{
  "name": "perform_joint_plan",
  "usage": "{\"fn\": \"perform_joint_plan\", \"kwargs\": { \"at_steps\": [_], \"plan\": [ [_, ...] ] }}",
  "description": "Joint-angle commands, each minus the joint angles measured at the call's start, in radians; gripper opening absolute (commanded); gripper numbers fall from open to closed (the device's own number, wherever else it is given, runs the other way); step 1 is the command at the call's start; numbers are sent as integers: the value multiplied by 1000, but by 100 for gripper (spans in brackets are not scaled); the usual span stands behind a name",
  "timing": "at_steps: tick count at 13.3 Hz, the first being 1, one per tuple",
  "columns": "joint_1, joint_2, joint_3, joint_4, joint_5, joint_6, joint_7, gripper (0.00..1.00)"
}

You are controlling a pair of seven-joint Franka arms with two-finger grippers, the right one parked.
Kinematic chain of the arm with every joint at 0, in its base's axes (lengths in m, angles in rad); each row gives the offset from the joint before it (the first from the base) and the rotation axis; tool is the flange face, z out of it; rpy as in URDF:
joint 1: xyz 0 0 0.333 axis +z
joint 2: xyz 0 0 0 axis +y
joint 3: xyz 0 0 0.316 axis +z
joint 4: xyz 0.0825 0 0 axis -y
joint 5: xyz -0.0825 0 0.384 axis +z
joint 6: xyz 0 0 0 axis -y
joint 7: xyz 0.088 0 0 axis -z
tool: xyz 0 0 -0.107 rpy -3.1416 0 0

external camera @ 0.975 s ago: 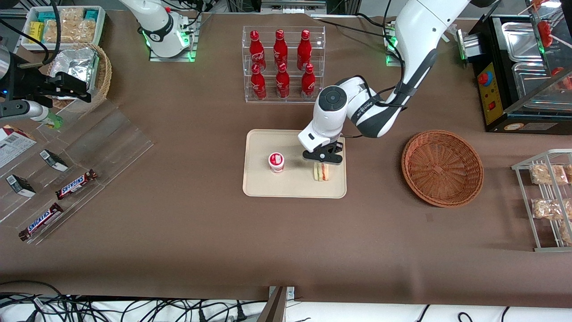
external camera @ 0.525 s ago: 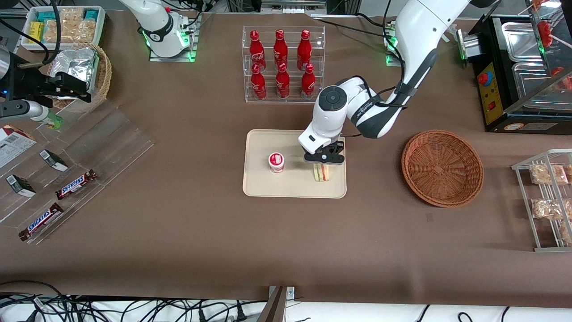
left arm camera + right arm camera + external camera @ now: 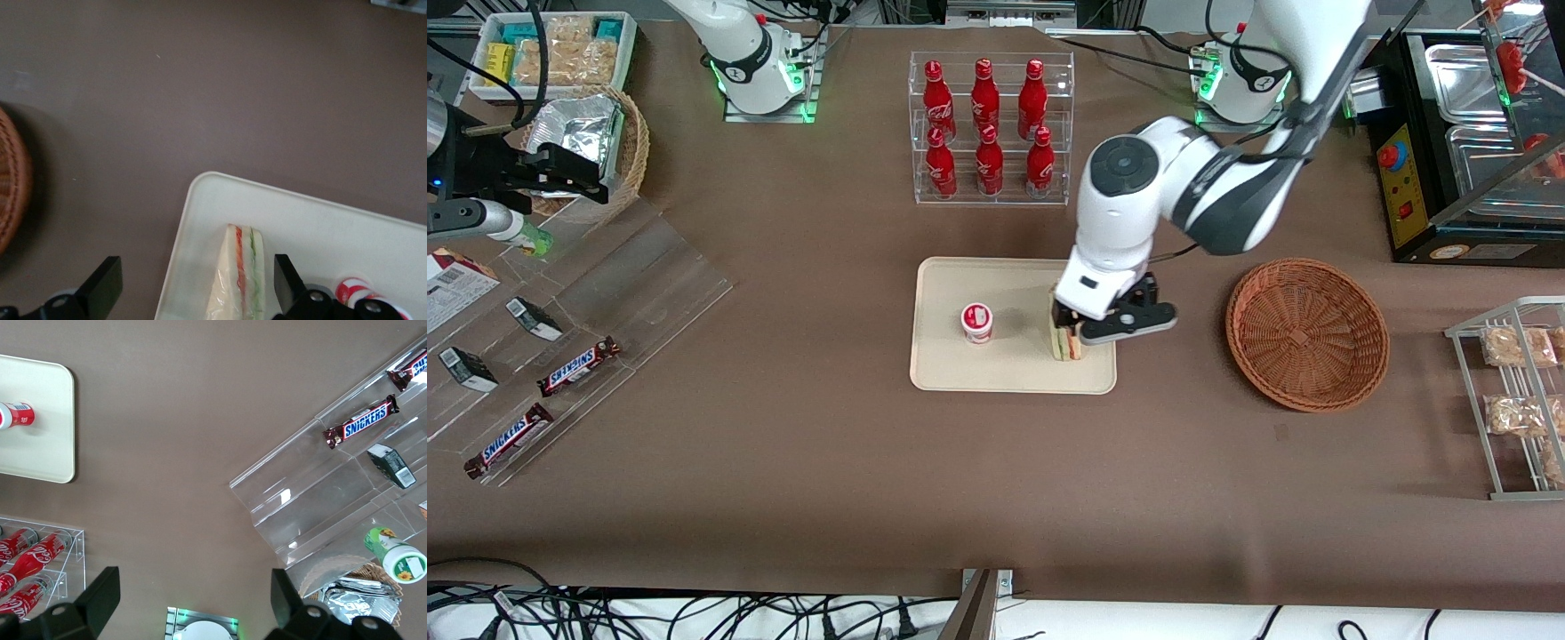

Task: Place sandwich from basket to tray

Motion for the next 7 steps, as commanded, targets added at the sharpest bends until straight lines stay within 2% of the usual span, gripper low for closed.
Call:
{"fn": "perform_joint_plan", "kwargs": {
  "at_steps": [1,3,7],
  "plan": [
    [63,-100,-4,24,-81,-89,-5,100],
    [109,-174,-5,25,-127,-152,9,100],
    [240,-271,-4,26,-277,-253,252,100]
  ]
}}
